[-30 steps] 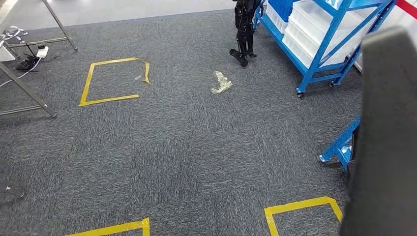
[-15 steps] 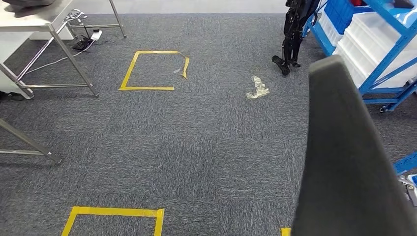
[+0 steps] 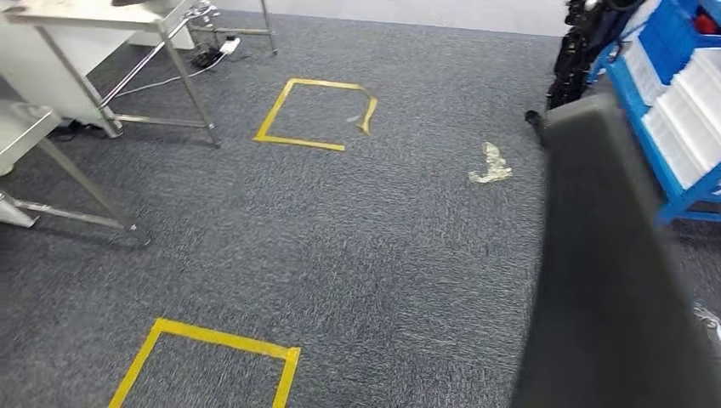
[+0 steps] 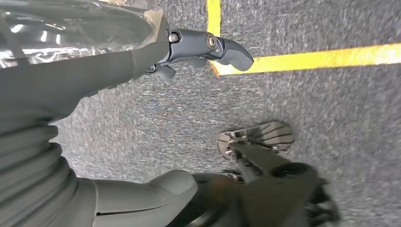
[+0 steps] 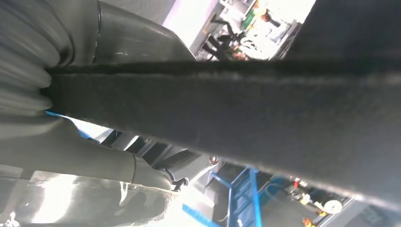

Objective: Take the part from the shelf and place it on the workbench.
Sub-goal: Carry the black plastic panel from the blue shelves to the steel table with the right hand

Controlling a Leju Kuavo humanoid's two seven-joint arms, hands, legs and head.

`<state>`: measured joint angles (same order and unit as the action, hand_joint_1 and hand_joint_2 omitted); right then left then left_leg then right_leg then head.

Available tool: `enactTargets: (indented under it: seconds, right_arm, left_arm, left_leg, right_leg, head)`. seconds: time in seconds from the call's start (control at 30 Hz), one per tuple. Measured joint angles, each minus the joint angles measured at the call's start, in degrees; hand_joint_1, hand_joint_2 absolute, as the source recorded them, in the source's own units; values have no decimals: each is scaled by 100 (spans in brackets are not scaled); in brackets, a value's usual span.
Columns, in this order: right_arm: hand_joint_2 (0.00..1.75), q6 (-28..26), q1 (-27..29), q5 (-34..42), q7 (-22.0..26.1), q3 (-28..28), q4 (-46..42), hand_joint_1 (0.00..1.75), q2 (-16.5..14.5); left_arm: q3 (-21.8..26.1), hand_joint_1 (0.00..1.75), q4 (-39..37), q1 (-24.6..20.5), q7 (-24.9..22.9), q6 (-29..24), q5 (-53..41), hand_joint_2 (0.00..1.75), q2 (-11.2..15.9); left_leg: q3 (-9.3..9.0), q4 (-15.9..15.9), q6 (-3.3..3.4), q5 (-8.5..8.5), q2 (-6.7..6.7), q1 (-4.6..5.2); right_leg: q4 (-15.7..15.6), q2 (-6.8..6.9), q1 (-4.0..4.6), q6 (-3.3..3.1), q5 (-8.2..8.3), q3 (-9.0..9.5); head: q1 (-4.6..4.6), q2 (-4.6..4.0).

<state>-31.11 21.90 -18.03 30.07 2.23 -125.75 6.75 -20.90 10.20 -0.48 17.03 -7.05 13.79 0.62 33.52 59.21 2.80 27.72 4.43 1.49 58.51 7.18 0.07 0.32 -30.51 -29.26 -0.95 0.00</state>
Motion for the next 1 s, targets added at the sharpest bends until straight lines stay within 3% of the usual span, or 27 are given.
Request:
enactTargets:
  seconds: [0.07,0.1,0.13,0.2,0.27,0.3,0.33,0.37,0.4,0.43,0.47,0.5,0.57,0.6,0.67,0.73,0.8,0.83,0.9,0.93,1.0]
  right_arm:
    - [175,-7,-26,1,4,-3,2,175,14]
    - [175,-9,-38,1,8,-7,4,175,21]
    - [175,-14,-45,1,14,-9,5,175,31]
    - [175,-33,-47,1,24,-9,10,175,52]
    - [175,-51,-42,2,26,-5,18,175,64]
    - [175,-55,-43,-1,26,-6,22,175,67]
    - [175,-56,-44,-8,26,-7,25,175,68]
    - [175,-56,-46,-26,24,-9,26,175,68]
    - [175,-53,-50,-53,14,-13,27,175,67]
    - [175,-42,-61,-85,0,-19,31,175,65]
    - [175,-18,-79,-121,-22,-25,33,175,62]
    - [175,18,-108,-155,-51,-31,35,175,58]
    - [175,106,-195,-217,-111,-46,36,175,43]
    - [175,146,-246,-244,-139,-57,37,175,32]
    - [175,230,-330,-289,-184,-77,38,175,8]
    - [175,331,-397,-319,-225,-93,42,175,-14]
    - [175,427,-479,-342,-256,-125,60,175,-31]
    - [175,462,-527,-360,-266,-148,74,175,-36]
    - [175,532,-629,-405,-284,-190,99,175,-46]
    - [175,561,-682,-431,-297,-206,109,175,-52]
    - [175,615,-784,-464,-320,-234,123,175,-64]
  left_arm:
    - [1,0,5,-4,4,-16,4,175,9]
    - [1,0,6,5,3,-21,5,175,7]
    - [1,0,8,9,3,-23,7,175,6]
    - [2,0,19,-6,4,-25,7,175,-4]
    - [2,0,30,-27,4,-23,5,175,-11]
    - [2,0,32,-29,1,-22,3,175,-17]
    - [2,0,33,-29,-3,-21,2,175,-24]
    - [2,0,34,-29,-8,-21,1,175,-33]
    - [2,0,34,-32,-14,-21,0,175,-39]
    - [2,0,35,-39,-20,-24,1,175,-39]
    - [2,0,36,-44,-26,-32,4,175,-37]
    - [2,0,36,-44,-32,-41,13,175,-33]
    - [2,0,35,-28,-38,-60,43,175,-36]
    - [2,0,35,-18,-39,-65,57,175,-40]
    - [4,0,35,-21,-38,-78,81,175,-44]
    - [6,0,36,-49,-35,-86,113,175,-51]
    - [7,0,35,-56,-34,-84,139,175,-62]
    - [7,0,34,-47,-34,-82,148,175,-66]
    - [8,0,33,-30,-33,-86,159,175,-66]
    - [9,0,33,-34,-29,-96,162,175,-62]
    - [15,0,34,-58,-19,-131,172,175,-52]
  left_leg:
    - [-11,-61,46,-41,-143,8]
    - [-46,-119,67,-78,-212,-10]
    - [-83,-177,92,-122,-279,-35]
    - [-114,-239,118,-176,-418,-76]
    - [-106,-238,121,-188,-588,-95]
    - [-109,-236,112,-190,-679,-106]
    - [-116,-229,95,-189,-774,-124]
    - [-123,-213,70,-184,-870,-150]
    - [-116,-181,31,-169,-964,-172]
    - [-92,-133,-18,-147,-1053,-185]
    - [-54,-91,-65,-130,-1123,-187]
    - [-12,-63,-109,-124,-1184,-183]
    - [44,-66,-171,-152,-1281,-195]
    - [61,-51,-193,-152,-1237,-202]
    - [207,234,-223,19,-911,-198]
    - [571,938,-239,383,-561,-192]
    - [890,1538,-235,582,-488,-200]
    - [904,1557,-222,525,-476,-199]
    - [603,999,-171,184,-377,-182]
    - [386,597,-140,38,-232,-151]
    - [118,85,-91,-95,-28,-84]
  right_leg:
    - [-15,95,0,48,-8,11]
    - [14,11,-5,69,-34,10]
    - [133,-157,-10,82,-102,-34]
    - [740,-562,-39,77,-373,-314]
    - [1493,-694,-76,104,-628,-693]
    - [1642,-701,-99,156,-637,-784]
    - [1547,-709,-127,234,-540,-763]
    - [1222,-736,-160,326,-364,-629]
    - [776,-840,-208,422,-168,-440]
    - [397,-967,-236,473,-26,-280]
    - [149,-1057,-255,463,59,-176]
    - [43,-1120,-259,415,85,-136]
    - [56,-1022,-240,268,100,-146]
    - [54,-965,-239,225,113,-145]
    - [45,-819,-235,144,124,-141]
    - [46,-650,-191,82,114,-150]
    - [47,-475,-147,48,102,-161]
    - [47,-393,-132,35,94,-158]
    - [47,-245,-114,20,75,-133]
    - [47,-178,-101,22,62,-115]
    - [44,-61,-73,55,35,-93]
  head:
    - [-3,0]
    - [2,0]
    - [3,0]
    - [30,0]
    - [47,0]
    - [46,0]
    - [46,0]
    - [47,0]
    - [54,0]
    - [75,0]
    - [93,0]
    - [102,0]
    - [92,0]
    - [82,0]
    - [53,0]
    - [21,0]
    - [16,0]
    - [15,0]
    - [15,0]
    - [15,0]
    - [22,0]
